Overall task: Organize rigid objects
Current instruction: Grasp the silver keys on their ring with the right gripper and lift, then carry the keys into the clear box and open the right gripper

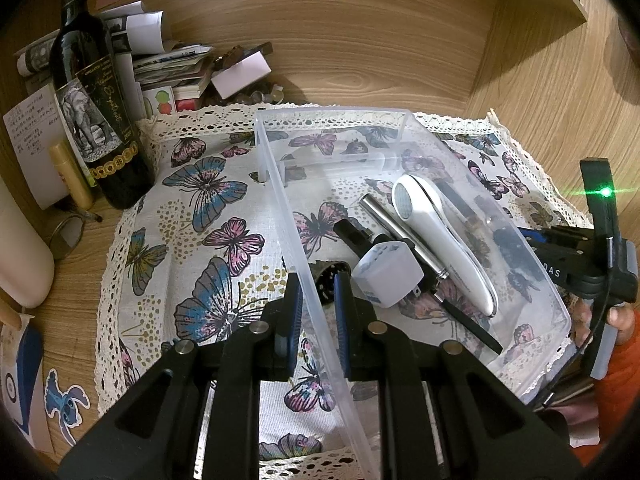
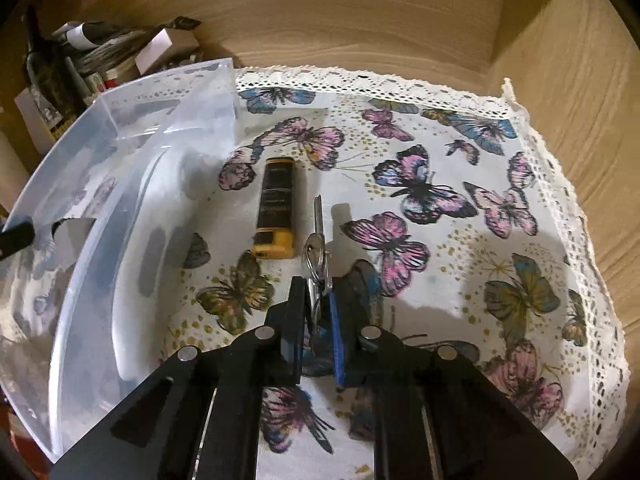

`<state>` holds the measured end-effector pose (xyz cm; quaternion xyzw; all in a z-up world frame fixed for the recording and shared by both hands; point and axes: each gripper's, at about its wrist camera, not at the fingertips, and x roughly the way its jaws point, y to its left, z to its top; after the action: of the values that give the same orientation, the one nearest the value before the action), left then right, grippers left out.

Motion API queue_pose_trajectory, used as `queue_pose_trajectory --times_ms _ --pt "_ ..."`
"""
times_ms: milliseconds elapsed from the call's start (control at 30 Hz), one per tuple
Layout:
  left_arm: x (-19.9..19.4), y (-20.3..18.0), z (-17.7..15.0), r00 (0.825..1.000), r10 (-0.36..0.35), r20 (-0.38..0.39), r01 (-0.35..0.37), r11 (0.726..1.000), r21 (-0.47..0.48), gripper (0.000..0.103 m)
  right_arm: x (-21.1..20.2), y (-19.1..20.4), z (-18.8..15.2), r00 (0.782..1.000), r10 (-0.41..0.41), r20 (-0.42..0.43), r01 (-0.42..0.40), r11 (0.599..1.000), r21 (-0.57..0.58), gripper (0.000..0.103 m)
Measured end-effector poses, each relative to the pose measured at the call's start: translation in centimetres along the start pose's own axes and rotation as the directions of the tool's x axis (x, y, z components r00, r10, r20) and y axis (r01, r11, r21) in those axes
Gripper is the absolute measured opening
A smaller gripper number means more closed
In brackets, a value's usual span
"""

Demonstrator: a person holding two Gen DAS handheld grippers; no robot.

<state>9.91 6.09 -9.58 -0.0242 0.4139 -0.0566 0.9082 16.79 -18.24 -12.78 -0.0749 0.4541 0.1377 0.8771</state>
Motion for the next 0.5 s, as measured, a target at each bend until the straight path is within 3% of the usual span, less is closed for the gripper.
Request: queue_pose_trajectory --times_ms 233,500 --pt "0.0 0.0 0.0 1.0 0.0 0.0 0.0 1.0 0.0 0.015 -1.8 -0.7 0.1 0.999 -0.018 0.047 0.017 1.0 0.025 0.01" --pt "0.0 0.0 0.0 1.0 -0.001 0.0 0.001 1.0 0.001 0.015 -6.8 0.3 2.7 0.982 -0.009 0.19 0.008 1.0 0.004 0.01"
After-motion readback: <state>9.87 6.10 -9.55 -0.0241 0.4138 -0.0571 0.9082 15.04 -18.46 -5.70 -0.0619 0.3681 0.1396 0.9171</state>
